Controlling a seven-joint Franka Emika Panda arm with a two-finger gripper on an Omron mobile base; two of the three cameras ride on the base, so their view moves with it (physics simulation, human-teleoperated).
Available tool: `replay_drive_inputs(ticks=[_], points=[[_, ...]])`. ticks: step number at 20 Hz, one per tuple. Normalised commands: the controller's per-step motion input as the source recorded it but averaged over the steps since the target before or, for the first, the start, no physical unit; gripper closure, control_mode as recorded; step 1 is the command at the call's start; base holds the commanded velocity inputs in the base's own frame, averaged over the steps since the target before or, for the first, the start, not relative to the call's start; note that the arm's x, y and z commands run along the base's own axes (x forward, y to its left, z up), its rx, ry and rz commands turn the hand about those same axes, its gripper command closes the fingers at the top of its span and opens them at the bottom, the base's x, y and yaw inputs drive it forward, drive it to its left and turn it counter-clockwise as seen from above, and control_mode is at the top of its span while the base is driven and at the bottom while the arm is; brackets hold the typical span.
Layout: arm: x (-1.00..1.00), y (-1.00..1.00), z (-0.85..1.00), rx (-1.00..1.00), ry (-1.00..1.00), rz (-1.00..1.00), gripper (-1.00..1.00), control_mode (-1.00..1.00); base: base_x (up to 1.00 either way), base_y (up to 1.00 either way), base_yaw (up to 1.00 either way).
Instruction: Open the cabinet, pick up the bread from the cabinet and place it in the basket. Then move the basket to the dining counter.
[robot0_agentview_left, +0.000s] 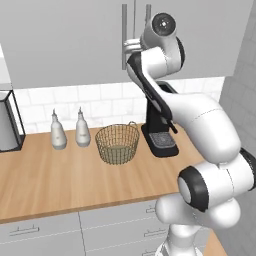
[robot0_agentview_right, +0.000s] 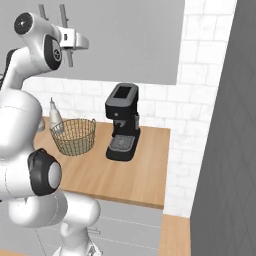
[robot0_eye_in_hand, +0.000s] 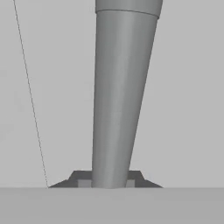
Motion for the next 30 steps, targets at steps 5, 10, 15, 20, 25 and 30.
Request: replay_drive_inputs(ticks=[5,10,15,20,25,30], points=[[-0.02,-1.0,-0.31,0.02,-0.09,-0.07,1.0,-1.0,0.0,0.0,0.0],[-0.07,-1.0,-0.31,0.06,-0.12,-0.09,1.0,-1.0,0.0,0.0,0.0],[-0.18,-1.0,-0.1,0.1,-0.02,-0.1,1.0,-1.0,0.0,0.0,0.0],[-0.42,-1.0,0.0,0.19,0.01,-0.1,1.0,-1.0,0.0,0.0,0.0],[-0.51,-1.0,0.0,0.23,0.0,-0.01,1.0,-1.0,0.0,0.0,0.0],[-0.54,-1.0,0.0,0.24,-0.14,0.0,1.0,-1.0,0.0,0.0,0.0]])
